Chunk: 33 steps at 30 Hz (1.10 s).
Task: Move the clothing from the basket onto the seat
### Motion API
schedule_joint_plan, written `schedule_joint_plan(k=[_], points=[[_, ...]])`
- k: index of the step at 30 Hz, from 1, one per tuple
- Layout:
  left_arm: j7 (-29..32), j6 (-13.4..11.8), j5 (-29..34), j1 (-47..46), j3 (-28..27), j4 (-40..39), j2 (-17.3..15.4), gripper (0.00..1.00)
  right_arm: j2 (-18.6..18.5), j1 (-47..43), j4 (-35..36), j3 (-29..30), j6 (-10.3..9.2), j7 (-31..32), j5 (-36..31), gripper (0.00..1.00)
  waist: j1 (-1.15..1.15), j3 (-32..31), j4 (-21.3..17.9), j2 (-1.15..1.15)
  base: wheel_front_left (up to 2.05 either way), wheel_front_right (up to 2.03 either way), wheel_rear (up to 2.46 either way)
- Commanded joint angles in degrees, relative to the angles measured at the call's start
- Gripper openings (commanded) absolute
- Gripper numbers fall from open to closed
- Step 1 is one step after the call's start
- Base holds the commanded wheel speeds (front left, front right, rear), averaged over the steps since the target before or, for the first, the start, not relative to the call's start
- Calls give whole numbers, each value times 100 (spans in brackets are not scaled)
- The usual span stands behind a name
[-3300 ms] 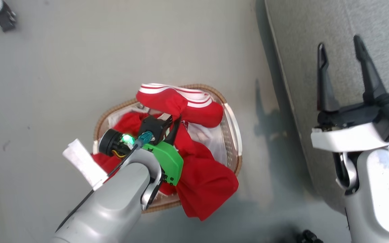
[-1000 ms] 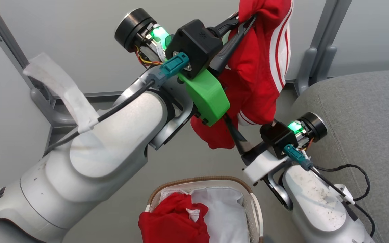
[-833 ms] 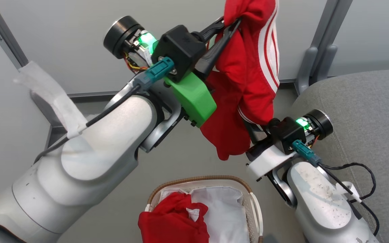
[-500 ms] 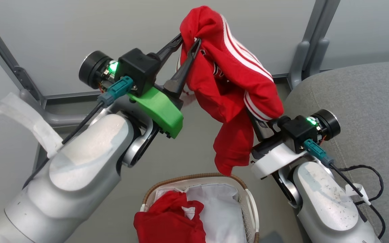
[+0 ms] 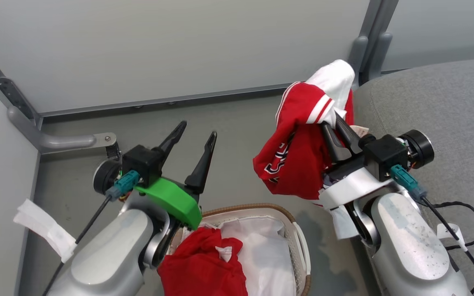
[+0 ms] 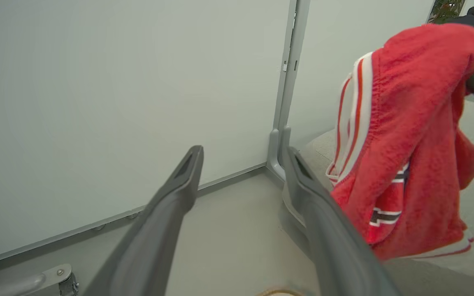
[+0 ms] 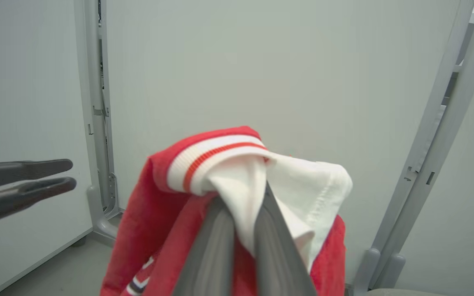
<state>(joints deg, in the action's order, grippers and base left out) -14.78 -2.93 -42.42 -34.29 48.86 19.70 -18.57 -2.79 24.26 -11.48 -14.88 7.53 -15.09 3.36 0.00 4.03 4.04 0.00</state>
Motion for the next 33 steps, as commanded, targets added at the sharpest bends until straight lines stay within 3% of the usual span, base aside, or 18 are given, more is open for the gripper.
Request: schedule_joint_plan(k=[1,8,16,26,33], points=[[-46,26,31,195,-91,39,51,100,-19,-78,40,65,-8,-13,-60,0,0,27,-25,0,0,0,0],[-43,250,520,1154,-888,-90,438,100,-20,-172,92,330,-8,-12,-138,0,0,83,-100,0,0,0,0],[-45,547,1079,1711,-1408,15,757,100,-19,-340,59,527,-8,-12,-206,0,0,59,-143,0,0,0,0],[-38,757,1553,1891,-1782,132,1034,100,-20,-412,-39,663,-8,-12,-172,0,0,21,-322,0,0,0,0],[-39,856,1784,1891,-1896,151,1137,100,-20,-269,18,790,-8,-13,-213,0,0,184,-670,0,0,0,0]])
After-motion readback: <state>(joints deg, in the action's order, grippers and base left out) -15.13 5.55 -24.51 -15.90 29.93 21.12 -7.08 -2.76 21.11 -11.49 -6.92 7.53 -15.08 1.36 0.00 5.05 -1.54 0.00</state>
